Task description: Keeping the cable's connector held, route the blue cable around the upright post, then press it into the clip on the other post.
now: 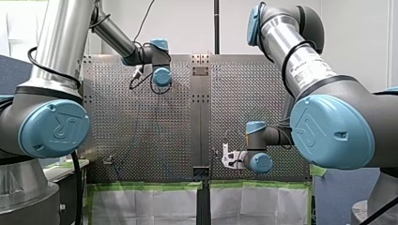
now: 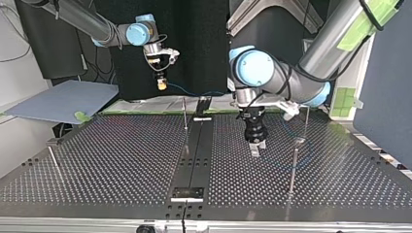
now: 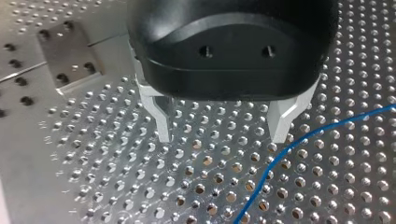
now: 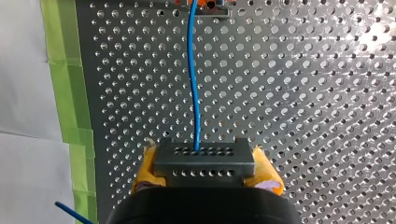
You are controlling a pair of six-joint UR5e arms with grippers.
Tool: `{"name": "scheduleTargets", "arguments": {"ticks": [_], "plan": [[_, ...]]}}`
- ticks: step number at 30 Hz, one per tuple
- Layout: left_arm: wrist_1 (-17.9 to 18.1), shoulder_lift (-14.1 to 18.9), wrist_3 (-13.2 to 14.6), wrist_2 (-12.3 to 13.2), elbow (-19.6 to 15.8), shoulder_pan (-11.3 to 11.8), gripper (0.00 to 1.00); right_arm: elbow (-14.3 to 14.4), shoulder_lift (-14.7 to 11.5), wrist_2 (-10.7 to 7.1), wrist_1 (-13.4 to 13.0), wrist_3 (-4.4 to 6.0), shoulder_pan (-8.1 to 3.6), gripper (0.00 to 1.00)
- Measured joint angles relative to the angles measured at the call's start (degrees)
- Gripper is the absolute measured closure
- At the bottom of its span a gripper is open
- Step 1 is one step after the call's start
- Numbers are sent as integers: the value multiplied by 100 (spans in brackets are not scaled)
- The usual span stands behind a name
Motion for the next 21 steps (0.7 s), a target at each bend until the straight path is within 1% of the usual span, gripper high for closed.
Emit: {"name": "scheduleTargets", "arguments": {"ticks": [6,14,17,21], "plan": [[1,-42,83,-91,71,67,0,0,0,0,-6,-3,0,100],[81,-48,77,-87,85,131,0,0,-1,0,-2,-3,-7,100],[82,-99,64,-98,144,148,0,0,-1,0,-4,-3,-7,100],[-6,-240,59,-133,290,140,0,0,0,0,-4,-3,-3,100]]}}
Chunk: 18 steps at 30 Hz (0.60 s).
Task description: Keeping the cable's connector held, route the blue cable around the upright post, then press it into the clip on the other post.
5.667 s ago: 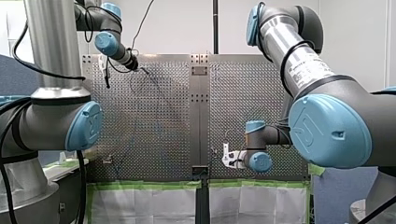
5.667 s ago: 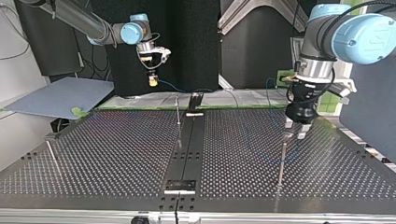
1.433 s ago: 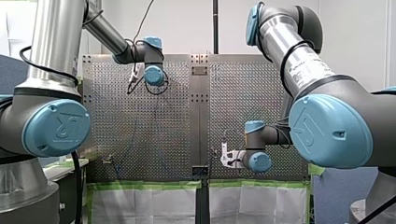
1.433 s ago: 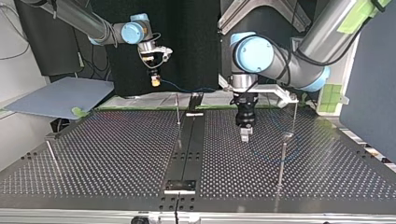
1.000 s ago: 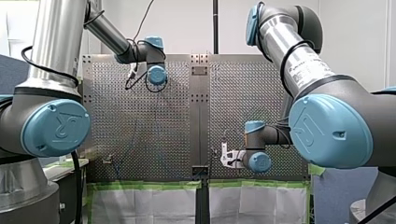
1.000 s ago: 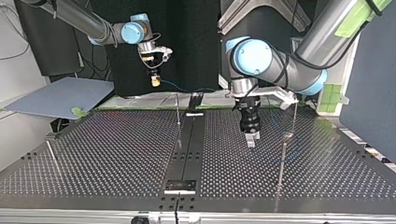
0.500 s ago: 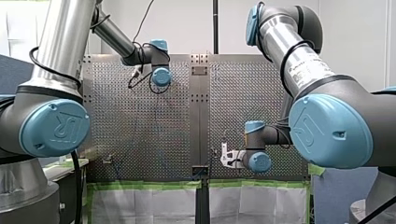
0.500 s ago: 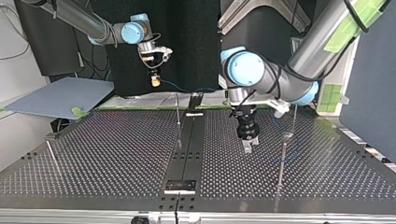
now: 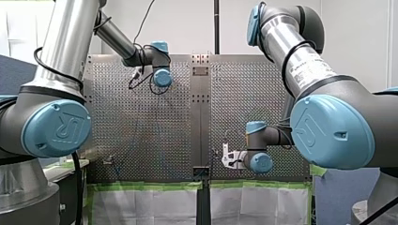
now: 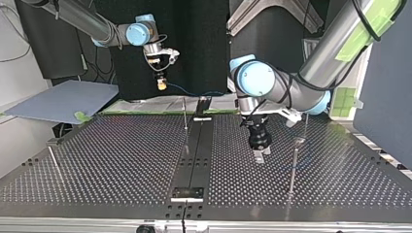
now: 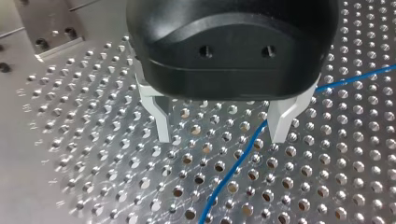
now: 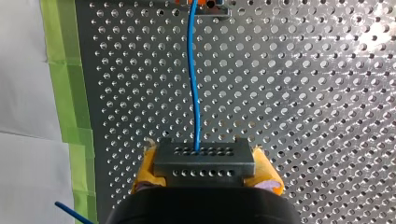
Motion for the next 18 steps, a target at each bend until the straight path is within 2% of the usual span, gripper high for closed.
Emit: {"name": "scheduleTargets", "arguments": {"ticks": [10,18], "plan": [[-15,-86,-10,-141,187,84,0,0,0,0,-4,-8,2,100],[-20,-92,-21,-159,285,208,0,0,0,3,-9,-9,4,100]]}}
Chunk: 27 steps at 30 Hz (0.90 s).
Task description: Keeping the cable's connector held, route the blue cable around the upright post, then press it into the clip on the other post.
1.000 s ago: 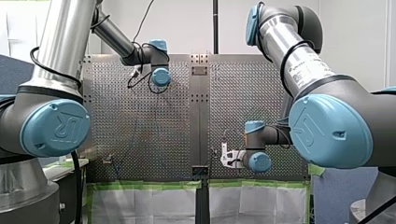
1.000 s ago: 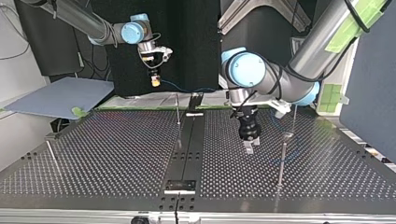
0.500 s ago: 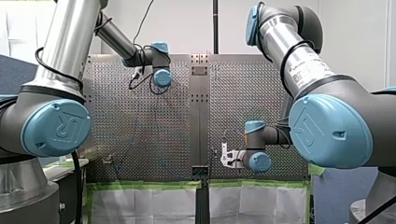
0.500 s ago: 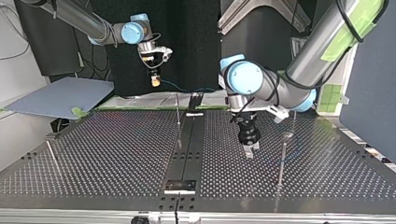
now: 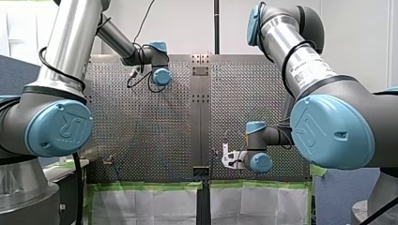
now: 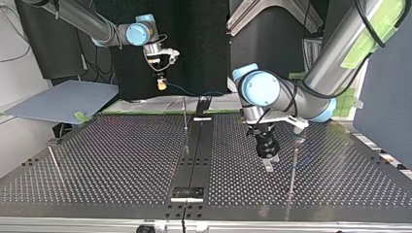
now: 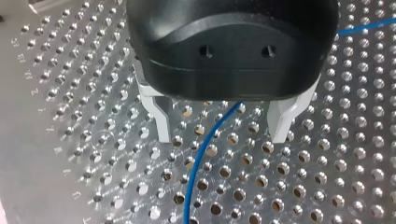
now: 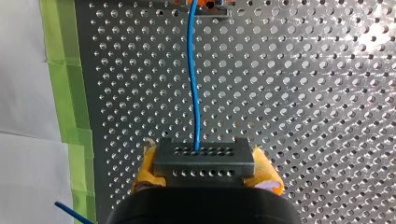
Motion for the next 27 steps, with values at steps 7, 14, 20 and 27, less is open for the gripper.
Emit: {"name": "scheduleTargets", "arguments": {"ticks": [7,14,20,27], "plan": [[1,-26,-43,50,40,88,0,-2,0,-2,-26,1,0,100],[-116,-236,-83,74,188,110,0,-2,0,-3,-28,0,-1,100],[-151,-336,-164,77,255,194,0,-3,-1,-3,-23,0,0,100],[-202,-490,-184,93,266,217,0,-1,-1,-7,-34,14,0,100]]}}
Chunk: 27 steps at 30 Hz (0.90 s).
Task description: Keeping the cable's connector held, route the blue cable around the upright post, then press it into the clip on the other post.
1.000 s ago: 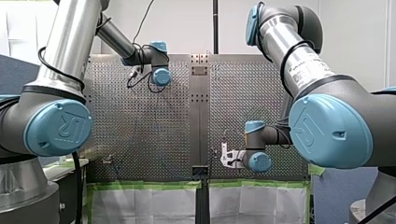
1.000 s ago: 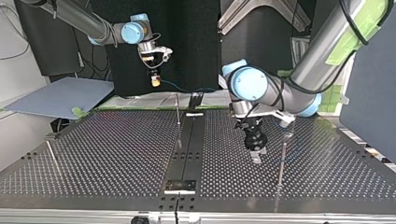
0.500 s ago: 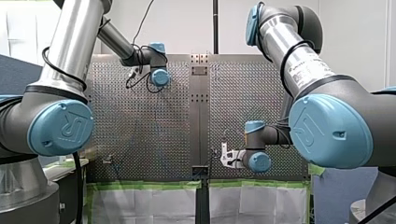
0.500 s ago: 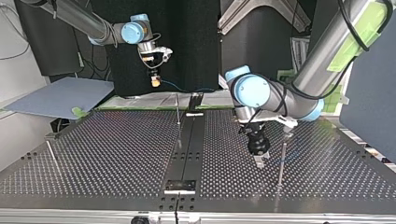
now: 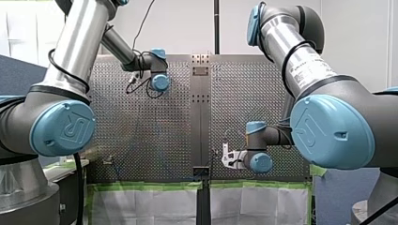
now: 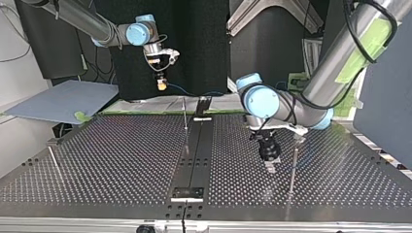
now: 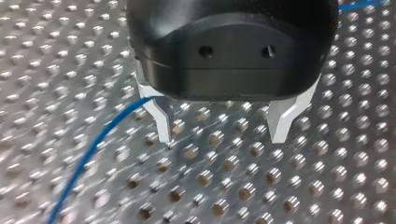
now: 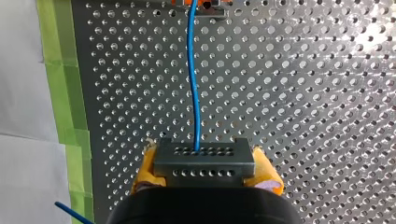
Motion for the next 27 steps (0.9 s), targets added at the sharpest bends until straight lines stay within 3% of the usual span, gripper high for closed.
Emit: {"name": "scheduleTargets", "arguments": {"ticks": [11,27], "plan": [[-28,-117,-46,25,2,-8,0,-1,-2,-14,34,-12,0,100],[-3,-629,-128,-147,2,-139,0,1,-3,-9,38,9,-7,100]]}}
